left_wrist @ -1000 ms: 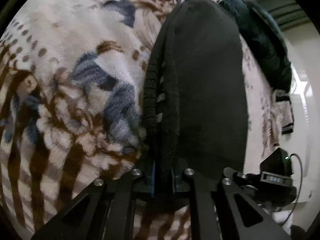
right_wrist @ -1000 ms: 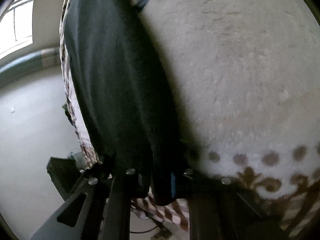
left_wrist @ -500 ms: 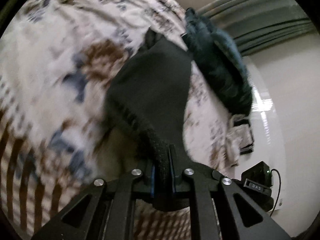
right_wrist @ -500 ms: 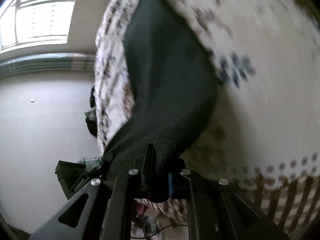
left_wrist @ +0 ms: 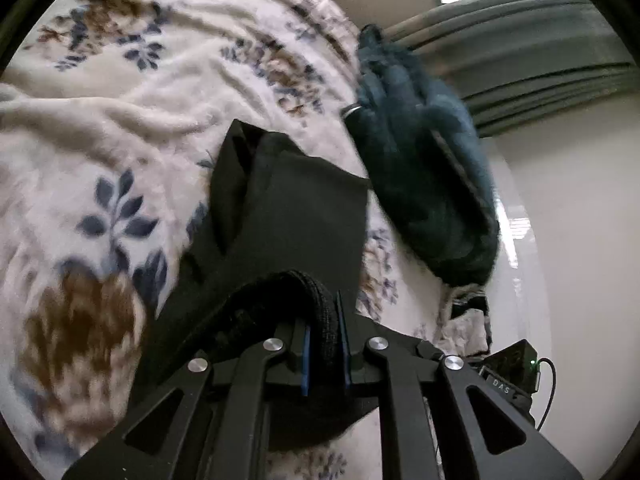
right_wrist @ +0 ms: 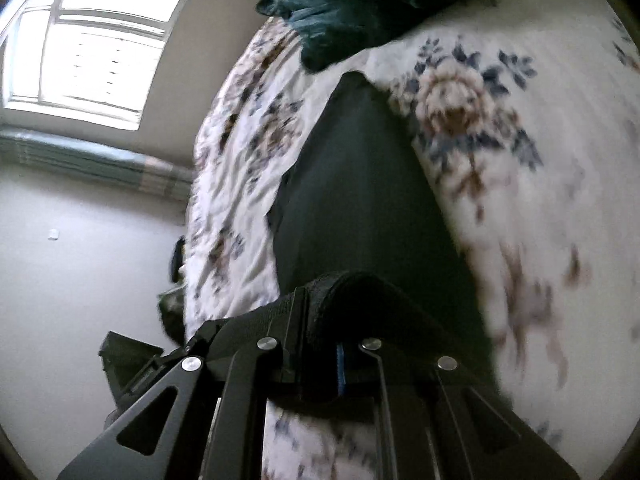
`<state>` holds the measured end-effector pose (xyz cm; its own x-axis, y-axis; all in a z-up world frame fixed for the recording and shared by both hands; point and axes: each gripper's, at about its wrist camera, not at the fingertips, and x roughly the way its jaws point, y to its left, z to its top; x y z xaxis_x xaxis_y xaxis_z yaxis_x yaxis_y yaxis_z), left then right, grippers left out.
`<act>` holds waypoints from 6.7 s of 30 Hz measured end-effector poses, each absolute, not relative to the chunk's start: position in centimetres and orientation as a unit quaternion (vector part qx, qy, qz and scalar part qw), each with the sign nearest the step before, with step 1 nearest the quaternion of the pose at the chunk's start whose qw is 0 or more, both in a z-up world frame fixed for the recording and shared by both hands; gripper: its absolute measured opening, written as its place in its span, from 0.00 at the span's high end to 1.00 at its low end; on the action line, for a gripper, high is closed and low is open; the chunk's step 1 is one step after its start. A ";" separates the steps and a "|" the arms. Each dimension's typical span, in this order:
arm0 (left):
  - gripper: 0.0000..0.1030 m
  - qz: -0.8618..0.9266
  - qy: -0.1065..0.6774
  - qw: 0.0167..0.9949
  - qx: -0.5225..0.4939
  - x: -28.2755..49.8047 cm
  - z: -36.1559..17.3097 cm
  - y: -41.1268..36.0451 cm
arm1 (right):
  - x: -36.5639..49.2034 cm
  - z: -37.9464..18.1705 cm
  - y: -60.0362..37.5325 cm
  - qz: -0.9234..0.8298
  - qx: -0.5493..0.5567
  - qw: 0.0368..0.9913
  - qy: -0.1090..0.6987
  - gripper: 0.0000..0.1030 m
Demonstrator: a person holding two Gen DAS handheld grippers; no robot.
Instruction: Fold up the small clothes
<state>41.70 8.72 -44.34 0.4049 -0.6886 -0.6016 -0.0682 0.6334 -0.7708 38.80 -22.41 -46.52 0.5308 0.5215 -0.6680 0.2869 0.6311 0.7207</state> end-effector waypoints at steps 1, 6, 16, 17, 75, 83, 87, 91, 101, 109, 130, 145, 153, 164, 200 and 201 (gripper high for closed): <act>0.91 -0.204 0.510 0.748 -0.373 42.5 -44.6 8.6 | 40.0 -47.1 -22.6 0.070 0.422 0.765 0.481 0.89; 0.91 -0.193 0.524 0.739 -0.377 47.7 -45.4 8.1 | 45.7 -49.0 -23.6 0.056 0.433 0.759 0.483 0.90; 0.90 -0.167 0.537 0.715 -0.416 59.3 -48.0 6.5 | 58.5 -49.6 -25.4 0.035 0.416 0.764 0.492 0.90; 0.88 -0.162 0.542 0.705 -0.428 60.1 -48.8 6.7 | 59.9 -50.1 -25.5 0.034 0.413 0.761 0.499 0.90; 0.89 -0.123 0.607 0.771 -0.151 61.8 -51.5 6.4 | 63.3 -55.1 -25.2 -0.007 0.248 0.755 0.607 0.94; 0.40 -0.139 0.614 0.743 -0.226 60.0 -50.6 8.8 | 63.3 -53.8 -27.0 0.004 0.304 0.739 0.601 0.56; 0.45 -0.158 0.628 0.733 -0.209 59.5 -53.1 6.6 | 63.4 -55.0 -26.4 0.015 0.297 0.727 0.619 0.52; 0.78 -0.216 0.591 0.719 -0.295 59.2 -51.8 6.5 | 63.2 -57.1 -25.1 0.018 0.263 0.718 0.644 0.53; 0.71 -0.207 0.605 0.672 -0.375 59.5 -55.5 10.5 | 61.2 -58.3 -27.9 0.023 0.373 0.701 0.608 0.75; 0.25 -0.198 0.560 0.726 -0.346 55.9 -48.9 10.8 | 60.3 -53.7 -28.6 0.046 0.351 0.722 0.594 0.27; 0.22 -0.049 0.559 0.646 -0.518 36.1 -52.1 8.1 | 62.5 -59.0 -30.7 0.106 0.349 0.696 0.619 0.12; 0.59 0.003 0.467 0.690 -0.553 41.1 -54.1 4.8 | 65.5 -60.8 -27.6 0.143 0.346 0.688 0.621 0.65; 0.75 -0.061 0.516 0.718 -0.463 42.8 -50.3 7.3 | 60.1 -58.3 -28.7 0.106 0.417 0.699 0.572 0.80; 0.38 -0.109 0.572 0.702 -0.410 48.4 -54.1 15.7 | 46.1 -58.3 -25.4 0.048 0.520 0.635 0.569 0.62; 0.27 0.067 0.623 0.767 -0.140 36.3 -49.8 16.9 | 43.8 -54.6 -22.4 -0.049 0.361 0.674 0.642 0.52; 0.26 0.074 0.633 0.757 -0.146 35.4 -51.1 17.0 | 45.1 -54.3 -22.6 -0.054 0.343 0.685 0.640 0.52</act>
